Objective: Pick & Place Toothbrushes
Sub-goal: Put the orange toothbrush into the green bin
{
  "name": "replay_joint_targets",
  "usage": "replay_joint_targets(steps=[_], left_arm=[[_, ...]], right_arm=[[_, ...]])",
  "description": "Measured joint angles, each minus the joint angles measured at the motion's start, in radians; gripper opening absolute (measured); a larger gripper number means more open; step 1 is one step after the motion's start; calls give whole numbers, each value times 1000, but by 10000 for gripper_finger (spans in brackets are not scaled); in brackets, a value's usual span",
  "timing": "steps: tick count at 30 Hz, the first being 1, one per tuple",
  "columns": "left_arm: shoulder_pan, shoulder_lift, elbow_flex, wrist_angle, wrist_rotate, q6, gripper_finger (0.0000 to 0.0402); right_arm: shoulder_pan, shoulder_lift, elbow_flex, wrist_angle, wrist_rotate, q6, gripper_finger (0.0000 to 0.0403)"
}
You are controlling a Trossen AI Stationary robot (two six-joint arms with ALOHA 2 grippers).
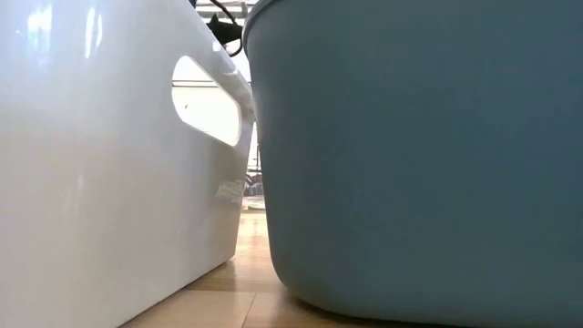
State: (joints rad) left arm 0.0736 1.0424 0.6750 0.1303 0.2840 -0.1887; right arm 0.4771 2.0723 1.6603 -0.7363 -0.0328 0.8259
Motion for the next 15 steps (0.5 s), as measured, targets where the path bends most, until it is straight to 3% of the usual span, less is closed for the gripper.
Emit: replay_joint_targets(steps=[6, 15], left_arm=[[-17, 0, 0, 2, 0, 0, 319], [-17, 0, -1, 8, 0, 0, 319]], right_arm=[[8, 83, -2, 17, -35, 5, 0], [4, 87, -3, 1, -15, 5, 0]])
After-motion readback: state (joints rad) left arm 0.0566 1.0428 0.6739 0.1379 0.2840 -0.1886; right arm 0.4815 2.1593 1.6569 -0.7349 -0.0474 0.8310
